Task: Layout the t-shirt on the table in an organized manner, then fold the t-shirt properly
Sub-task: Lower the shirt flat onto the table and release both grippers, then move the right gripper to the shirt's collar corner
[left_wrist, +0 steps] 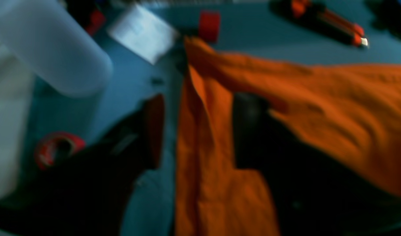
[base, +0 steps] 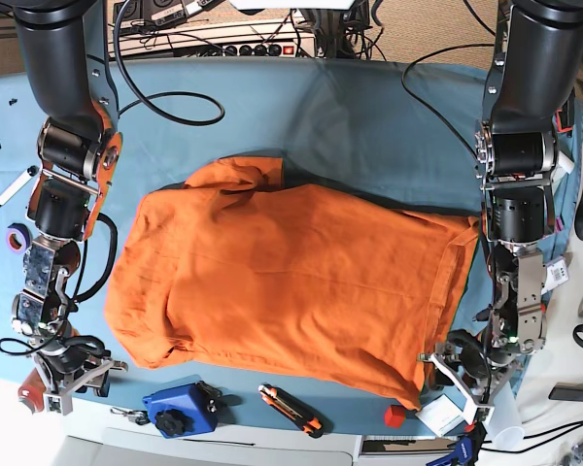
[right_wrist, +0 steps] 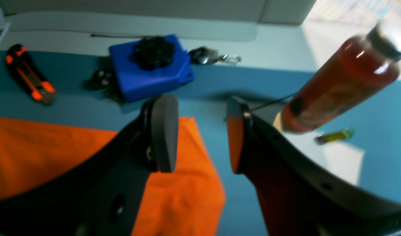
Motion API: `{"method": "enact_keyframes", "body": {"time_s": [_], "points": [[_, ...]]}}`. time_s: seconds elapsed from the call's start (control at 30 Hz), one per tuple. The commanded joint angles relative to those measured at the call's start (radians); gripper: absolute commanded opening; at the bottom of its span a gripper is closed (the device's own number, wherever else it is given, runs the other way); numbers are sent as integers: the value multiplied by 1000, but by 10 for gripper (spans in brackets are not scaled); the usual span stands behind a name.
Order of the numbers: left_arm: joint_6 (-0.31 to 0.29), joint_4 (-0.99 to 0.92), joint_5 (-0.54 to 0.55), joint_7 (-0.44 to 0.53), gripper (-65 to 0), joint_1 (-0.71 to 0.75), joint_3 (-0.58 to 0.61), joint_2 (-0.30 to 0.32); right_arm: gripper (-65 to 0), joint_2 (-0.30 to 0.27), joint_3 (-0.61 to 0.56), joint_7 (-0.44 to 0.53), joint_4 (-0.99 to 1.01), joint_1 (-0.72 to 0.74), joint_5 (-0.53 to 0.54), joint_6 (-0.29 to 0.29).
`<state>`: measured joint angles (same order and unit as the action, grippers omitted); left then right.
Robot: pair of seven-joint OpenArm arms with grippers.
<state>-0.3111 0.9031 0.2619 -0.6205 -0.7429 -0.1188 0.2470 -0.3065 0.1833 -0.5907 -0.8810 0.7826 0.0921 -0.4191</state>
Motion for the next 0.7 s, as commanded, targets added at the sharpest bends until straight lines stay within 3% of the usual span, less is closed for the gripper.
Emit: {"method": "enact_keyframes", "body": {"time_s": [0.0, 0.13, 0.33, 0.5, 0.67], "points": [[-3, 46, 44, -10, -457, -43, -2, 16, -404, -20, 6, 7, -49, 33, 44, -6], [-2, 185, 138, -208, -637, -28, -17, 53, -404, -23, 72, -117, -242, -45, 146, -78], [-3, 466, 226, -545, -650, 35, -198, 69, -404, -23, 257, -279, -576, -230, 344, -140], [-5, 535, 292, -586, -650, 156, -306, 122, -404, -24, 384, -423, -724, -367, 492, -182], [-58, 609, 407, -629, -650, 327, -384, 155, -404, -24, 464, -455, -763, -506, 583, -218]]}}
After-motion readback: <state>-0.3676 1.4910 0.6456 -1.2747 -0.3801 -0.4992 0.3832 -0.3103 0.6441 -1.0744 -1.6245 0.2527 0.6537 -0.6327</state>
